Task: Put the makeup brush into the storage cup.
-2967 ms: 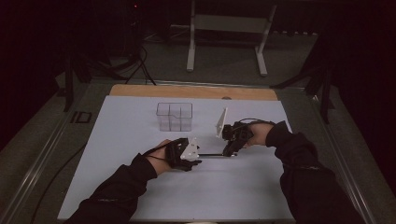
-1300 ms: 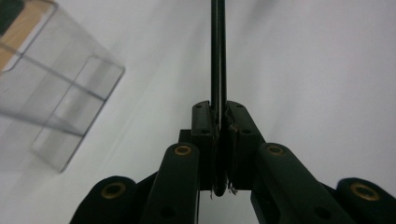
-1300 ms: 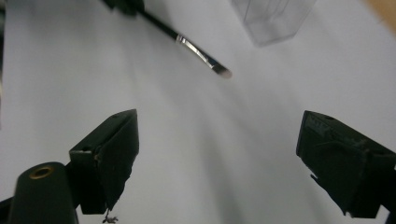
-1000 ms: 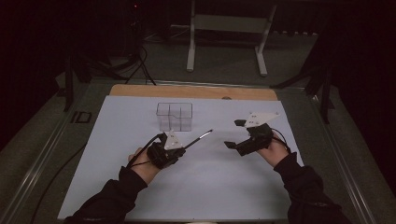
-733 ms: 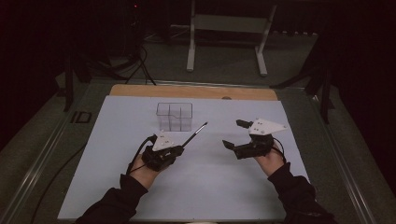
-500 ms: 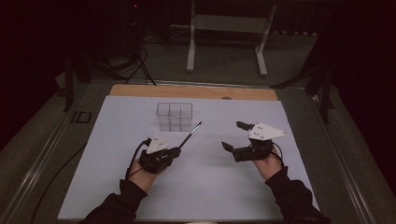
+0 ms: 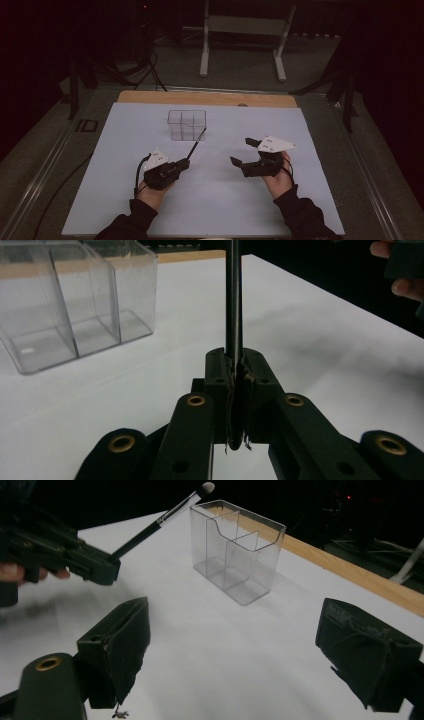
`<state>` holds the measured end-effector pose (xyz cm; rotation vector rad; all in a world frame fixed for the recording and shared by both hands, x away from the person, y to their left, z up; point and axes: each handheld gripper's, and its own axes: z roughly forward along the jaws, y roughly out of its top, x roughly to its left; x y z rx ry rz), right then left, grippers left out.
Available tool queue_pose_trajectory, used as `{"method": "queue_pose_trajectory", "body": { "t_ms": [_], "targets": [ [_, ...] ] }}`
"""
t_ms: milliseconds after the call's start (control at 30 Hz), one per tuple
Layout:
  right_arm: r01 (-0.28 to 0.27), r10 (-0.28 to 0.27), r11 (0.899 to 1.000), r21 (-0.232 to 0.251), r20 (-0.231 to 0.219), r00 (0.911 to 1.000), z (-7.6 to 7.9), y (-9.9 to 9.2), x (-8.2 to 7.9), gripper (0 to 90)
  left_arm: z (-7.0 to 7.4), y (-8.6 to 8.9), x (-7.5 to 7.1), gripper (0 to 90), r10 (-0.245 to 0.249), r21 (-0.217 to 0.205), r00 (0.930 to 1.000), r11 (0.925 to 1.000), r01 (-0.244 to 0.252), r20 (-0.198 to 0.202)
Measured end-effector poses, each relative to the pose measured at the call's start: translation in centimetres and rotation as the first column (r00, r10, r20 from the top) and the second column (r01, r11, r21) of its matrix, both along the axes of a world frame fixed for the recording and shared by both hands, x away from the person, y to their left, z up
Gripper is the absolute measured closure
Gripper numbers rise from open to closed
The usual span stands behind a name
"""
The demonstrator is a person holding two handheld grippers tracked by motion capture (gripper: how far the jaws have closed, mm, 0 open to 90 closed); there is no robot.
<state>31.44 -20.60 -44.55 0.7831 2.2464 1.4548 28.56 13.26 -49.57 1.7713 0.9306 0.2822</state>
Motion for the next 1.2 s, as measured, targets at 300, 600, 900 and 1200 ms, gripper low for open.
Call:
{"method": "queue_pose_trajectory", "body": {
  "t_ms": [300,600,900,1200],
  "targets": [
    [0.011,-0.011,1.0,0.012,-0.005,0.9999,0.7,1.5,-0.8,10.7,-1.6,0.2,0.0,85.1,0.045,-0.013,0.999,0.9989,-0.045,0.005],
    [0.032,-0.031,0.999,0.022,-0.039,0.9988,2.7,3.9,-1.0,8.9,-1.3,0.2,-0.3,85.1,0.052,-0.024,0.9978,0.9984,-0.051,0.041],
    [0.122,-0.107,0.984,0.129,-0.116,0.9874,3.3,6.8,-0.1,8.8,-1.2,0.0,-0.5,85.1,0.037,-0.018,0.9973,0.9992,-0.036,0.064],
    [0.144,-0.072,0.956,0.255,-0.273,0.9594,3.0,8.2,1.0,13.5,-1.1,0.0,-0.5,85.1,0.032,-0.032,0.9972,0.999,-0.03,0.068]
  ]
}}
